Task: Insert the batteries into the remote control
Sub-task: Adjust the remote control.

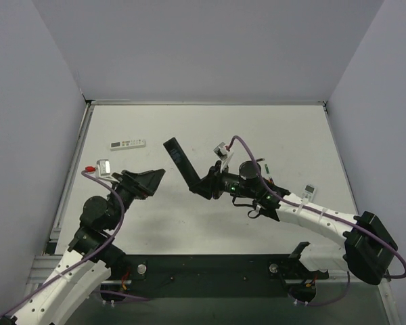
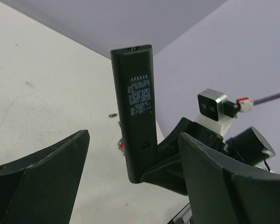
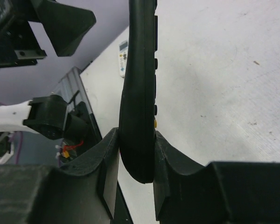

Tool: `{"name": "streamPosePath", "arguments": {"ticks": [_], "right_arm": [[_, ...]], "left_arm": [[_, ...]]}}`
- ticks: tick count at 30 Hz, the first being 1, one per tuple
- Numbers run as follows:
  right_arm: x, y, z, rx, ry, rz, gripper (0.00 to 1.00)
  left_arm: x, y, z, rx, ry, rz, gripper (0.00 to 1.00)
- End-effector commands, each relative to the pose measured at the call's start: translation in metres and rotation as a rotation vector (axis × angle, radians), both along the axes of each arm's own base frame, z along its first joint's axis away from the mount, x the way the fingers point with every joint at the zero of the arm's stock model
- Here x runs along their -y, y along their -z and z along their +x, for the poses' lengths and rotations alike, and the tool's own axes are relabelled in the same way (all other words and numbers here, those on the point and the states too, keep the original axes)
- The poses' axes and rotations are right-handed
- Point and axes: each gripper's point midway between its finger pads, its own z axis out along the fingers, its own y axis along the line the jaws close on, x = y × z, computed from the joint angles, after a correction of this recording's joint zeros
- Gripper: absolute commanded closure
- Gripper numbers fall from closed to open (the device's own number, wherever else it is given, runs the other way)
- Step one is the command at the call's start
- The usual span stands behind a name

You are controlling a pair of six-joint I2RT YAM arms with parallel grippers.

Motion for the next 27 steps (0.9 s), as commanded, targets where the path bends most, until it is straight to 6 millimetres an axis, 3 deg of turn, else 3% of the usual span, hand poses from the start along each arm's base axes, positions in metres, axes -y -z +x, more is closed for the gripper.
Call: {"name": "streamPosePath", "arguments": {"ticks": [1, 8, 15, 27], "right_arm": [[-0.006, -0.068, -0.027, -0.019, -0.194, 0.276, 1.0], [-0.012, -0.103, -0.05, -0.083, -0.35, 0.411, 1.0], [-0.02, -0.106, -0.055, -0.139, -0.412, 0.461, 1.0], [-0.033, -0.114, -0.076, -0.135, -0.521, 0.455, 1.0]], "left_arm": [[0.011, -0.028, -0.02, 0.197, 0.115, -0.066, 0.12], [0.029, -0.053, -0.04, 0.357, 0.256, -0.143, 0.1], [0.03, -0.079, -0.045, 0.436, 0.277, -0.175, 0.11], [0.026, -0.078, -0.036, 0.375, 0.246, -0.248, 0.16]]}}
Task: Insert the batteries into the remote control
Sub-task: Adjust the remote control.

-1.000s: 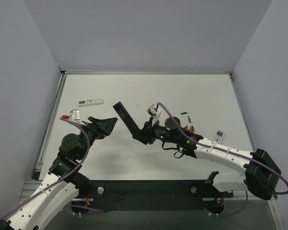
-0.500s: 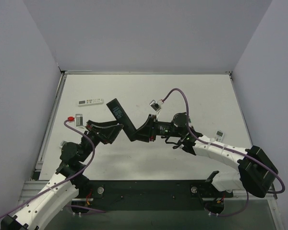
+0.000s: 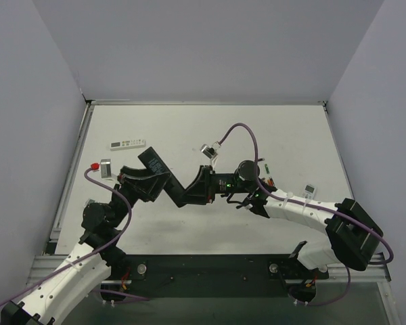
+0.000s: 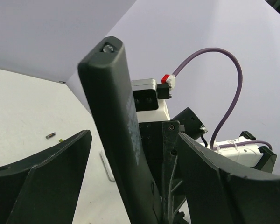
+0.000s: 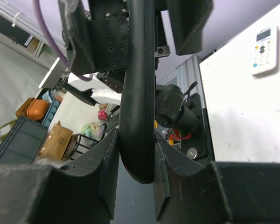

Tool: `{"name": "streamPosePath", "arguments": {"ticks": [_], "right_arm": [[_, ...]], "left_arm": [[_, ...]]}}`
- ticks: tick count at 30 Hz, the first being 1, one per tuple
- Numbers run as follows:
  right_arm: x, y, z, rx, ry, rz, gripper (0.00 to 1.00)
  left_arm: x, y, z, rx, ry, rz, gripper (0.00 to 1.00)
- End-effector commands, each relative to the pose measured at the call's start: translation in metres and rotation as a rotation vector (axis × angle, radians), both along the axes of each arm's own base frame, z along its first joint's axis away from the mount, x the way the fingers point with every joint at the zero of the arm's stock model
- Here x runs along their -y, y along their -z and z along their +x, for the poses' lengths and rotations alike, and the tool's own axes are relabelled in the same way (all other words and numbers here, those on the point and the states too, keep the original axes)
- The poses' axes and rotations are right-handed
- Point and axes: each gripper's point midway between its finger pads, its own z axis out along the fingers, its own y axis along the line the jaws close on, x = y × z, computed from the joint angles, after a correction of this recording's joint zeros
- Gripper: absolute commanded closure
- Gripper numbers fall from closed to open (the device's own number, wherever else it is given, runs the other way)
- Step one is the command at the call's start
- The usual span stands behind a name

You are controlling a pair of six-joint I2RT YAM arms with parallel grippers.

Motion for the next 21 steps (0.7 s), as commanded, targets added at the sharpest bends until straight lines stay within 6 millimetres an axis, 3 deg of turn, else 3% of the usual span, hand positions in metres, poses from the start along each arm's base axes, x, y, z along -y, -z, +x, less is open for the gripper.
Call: {"name": "streamPosePath", "arguments": {"ticks": [1, 12, 21], "right_arm": [[-0.001, -0.048, -0.013, 0.138, -0.069, 0.142, 1.0], [-0.002, -0.041, -0.021, 0.12, -0.139, 0.111, 1.0], [-0.007, -0.039, -0.026, 0.107, -0.199, 0.108, 1.0]], "left_arm": [[-0.008, -0.03, -0.007, 0.057, -0.001, -0.087, 0.16], [-0.014, -0.032, -0.024, 0.064, 0.025, -0.107, 0.25], [-0.003, -0.027, -0.028, 0.056, 0.08, -0.041, 0.29]]}}
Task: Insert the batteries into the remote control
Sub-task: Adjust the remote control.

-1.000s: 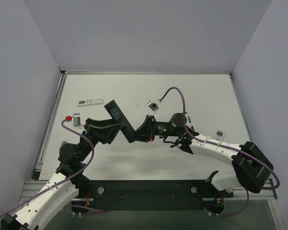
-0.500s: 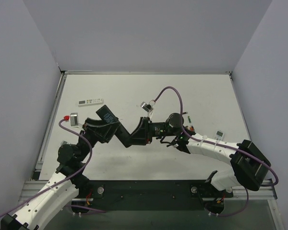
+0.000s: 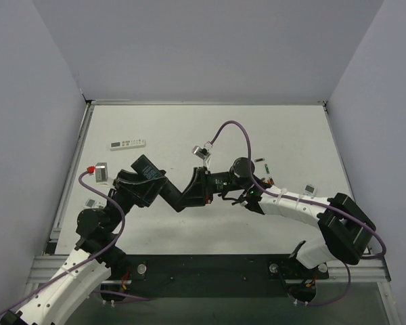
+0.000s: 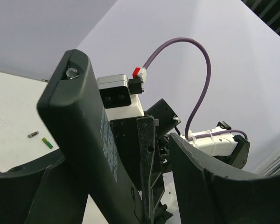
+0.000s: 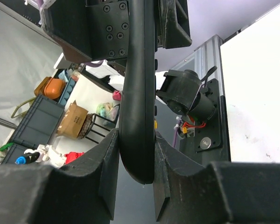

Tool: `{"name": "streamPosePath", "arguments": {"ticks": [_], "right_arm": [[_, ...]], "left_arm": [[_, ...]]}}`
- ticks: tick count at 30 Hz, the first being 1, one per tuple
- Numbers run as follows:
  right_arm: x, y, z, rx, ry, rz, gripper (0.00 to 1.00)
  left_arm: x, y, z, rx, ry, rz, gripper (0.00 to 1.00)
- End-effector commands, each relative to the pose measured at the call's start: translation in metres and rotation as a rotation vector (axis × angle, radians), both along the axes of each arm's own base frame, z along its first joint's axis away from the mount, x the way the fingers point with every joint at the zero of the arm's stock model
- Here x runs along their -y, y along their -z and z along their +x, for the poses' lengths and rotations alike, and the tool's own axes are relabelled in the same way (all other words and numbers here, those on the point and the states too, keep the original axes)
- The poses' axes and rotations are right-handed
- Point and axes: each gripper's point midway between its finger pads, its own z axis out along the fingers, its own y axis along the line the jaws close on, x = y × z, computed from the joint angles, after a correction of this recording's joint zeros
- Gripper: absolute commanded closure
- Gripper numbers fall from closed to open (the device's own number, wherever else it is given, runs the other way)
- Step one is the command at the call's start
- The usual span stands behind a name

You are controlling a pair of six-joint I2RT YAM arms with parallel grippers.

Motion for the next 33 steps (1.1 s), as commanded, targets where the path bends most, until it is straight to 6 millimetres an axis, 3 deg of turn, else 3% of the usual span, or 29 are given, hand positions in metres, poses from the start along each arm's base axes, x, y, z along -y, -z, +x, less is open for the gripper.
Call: {"name": "streamPosePath", "arguments": {"ticks": [1, 5, 6, 8, 9, 10, 13, 14, 17, 18, 20, 21, 23, 24, 29, 33], "right_arm": [[-0.002, -0.036, -0.009, 0.108, -0.063, 0.119, 1.0], [-0.004, -0.034, -0.008, 0.106, -0.067, 0.112, 1.0], [-0.005, -0.029, -0.008, 0.095, -0.068, 0.095, 1.0], [-0.006, -0.026, -0.005, 0.106, -0.052, 0.082, 0.98], [-0.007, -0.02, -0.003, 0.091, -0.043, 0.056, 0.94], [-0.008, -0.017, -0.002, 0.091, -0.034, 0.045, 0.91], [-0.01, -0.007, 0.006, 0.106, 0.011, -0.016, 0.68], [-0.009, -0.008, 0.01, 0.123, 0.047, -0.025, 0.58], [-0.007, 0.002, 0.016, 0.21, 0.097, -0.099, 0.48], [-0.005, 0.019, 0.023, 0.279, 0.135, -0.168, 0.46], [-0.003, 0.016, 0.02, 0.425, 0.138, -0.182, 0.4], [0.0, 0.026, 0.023, 0.473, 0.156, -0.234, 0.38], [0.003, 0.025, 0.022, 0.686, 0.152, -0.232, 0.36], [0.005, 0.029, 0.022, 0.725, 0.152, -0.257, 0.36], [0.014, 0.015, 0.032, 0.999, 0.182, -0.222, 0.32], [0.009, 0.009, 0.029, 1.135, 0.162, -0.164, 0.32]], "left_arm": [[0.003, -0.012, -0.007, 0.04, 0.027, 0.018, 0.3], [0.001, -0.011, -0.006, 0.041, 0.01, 0.031, 0.44], [0.001, -0.008, -0.004, 0.038, -0.002, 0.048, 0.57], [-0.001, -0.005, -0.002, 0.031, -0.023, 0.067, 0.71], [-0.003, 0.001, 0.001, 0.024, -0.046, 0.095, 0.84], [-0.004, 0.002, 0.002, 0.023, -0.058, 0.11, 0.88], [-0.008, 0.005, 0.006, 0.019, -0.106, 0.176, 0.97], [-0.01, 0.004, 0.006, 0.021, -0.121, 0.19, 0.99], [-0.018, 0.004, 0.013, 0.006, -0.189, 0.276, 1.0], [-0.019, 0.015, 0.018, -0.02, -0.208, 0.34, 1.0], [-0.022, 0.008, 0.02, -0.018, -0.232, 0.38, 1.0], [-0.02, 0.018, 0.026, -0.035, -0.236, 0.439, 1.0], [-0.018, 0.014, 0.028, -0.017, -0.23, 0.476, 1.0], [-0.015, 0.027, 0.033, -0.045, -0.225, 0.534, 1.0], [-0.003, 0.04, 0.043, -0.045, -0.164, 0.622, 1.0], [0.008, 0.058, 0.048, -0.123, -0.061, 0.609, 1.0]]}}
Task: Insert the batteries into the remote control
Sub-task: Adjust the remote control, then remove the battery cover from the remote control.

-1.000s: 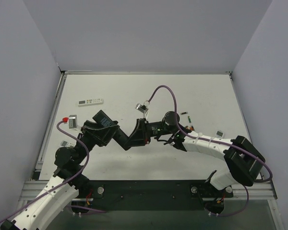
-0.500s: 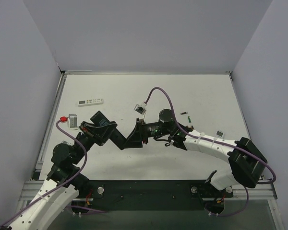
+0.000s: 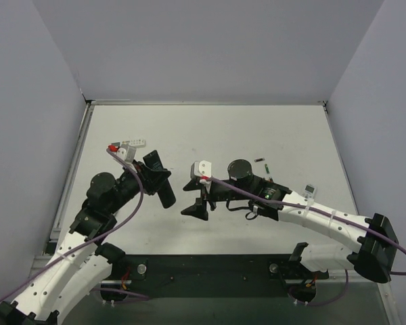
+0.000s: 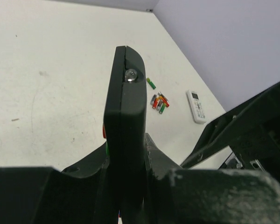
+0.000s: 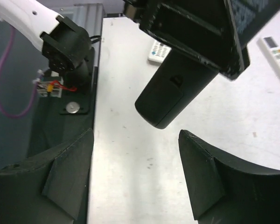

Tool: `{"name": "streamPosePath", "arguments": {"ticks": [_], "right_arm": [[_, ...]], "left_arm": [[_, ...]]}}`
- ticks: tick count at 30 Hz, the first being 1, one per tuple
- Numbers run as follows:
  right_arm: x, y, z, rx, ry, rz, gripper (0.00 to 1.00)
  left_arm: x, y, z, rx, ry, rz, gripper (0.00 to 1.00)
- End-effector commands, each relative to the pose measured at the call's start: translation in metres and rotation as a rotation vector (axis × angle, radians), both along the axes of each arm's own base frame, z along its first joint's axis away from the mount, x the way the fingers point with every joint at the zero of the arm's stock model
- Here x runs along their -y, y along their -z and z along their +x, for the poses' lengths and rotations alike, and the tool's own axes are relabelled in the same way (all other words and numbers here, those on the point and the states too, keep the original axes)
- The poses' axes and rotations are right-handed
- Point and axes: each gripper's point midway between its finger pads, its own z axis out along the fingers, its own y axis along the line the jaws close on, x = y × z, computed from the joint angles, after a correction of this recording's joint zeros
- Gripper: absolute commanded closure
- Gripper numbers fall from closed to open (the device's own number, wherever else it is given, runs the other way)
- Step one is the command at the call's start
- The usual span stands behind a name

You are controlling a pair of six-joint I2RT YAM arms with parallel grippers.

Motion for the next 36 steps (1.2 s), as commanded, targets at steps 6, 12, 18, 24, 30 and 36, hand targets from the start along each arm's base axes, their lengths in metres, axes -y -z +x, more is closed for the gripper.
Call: {"name": "streamPosePath", "arguments": {"ticks": [6, 12, 18, 24, 30, 36], "right_arm": [[-0.015, -0.01, -0.01, 0.492, -0.172, 0.025, 0.0], [-0.023, -0.012, -0.006, 0.58, -0.14, 0.011, 0.0], [-0.03, -0.013, -0.009, 0.686, -0.134, 0.002, 0.02], [-0.033, -0.012, -0.015, 0.704, -0.164, -0.001, 0.07], [-0.034, -0.002, -0.014, 0.712, -0.191, -0.048, 0.12], [-0.035, 0.006, -0.014, 0.709, -0.211, -0.079, 0.15]], "left_arm": [[0.012, -0.005, -0.004, -0.1, 0.151, -0.13, 1.0], [0.015, -0.006, -0.009, -0.146, 0.169, -0.199, 1.0], [0.02, -0.004, -0.01, -0.196, 0.191, -0.263, 1.0], [0.021, -0.004, -0.009, -0.215, 0.19, -0.276, 1.0], [0.023, -0.005, -0.01, -0.226, 0.2, -0.282, 1.0], [0.025, -0.005, -0.011, -0.236, 0.217, -0.276, 1.0]]}}
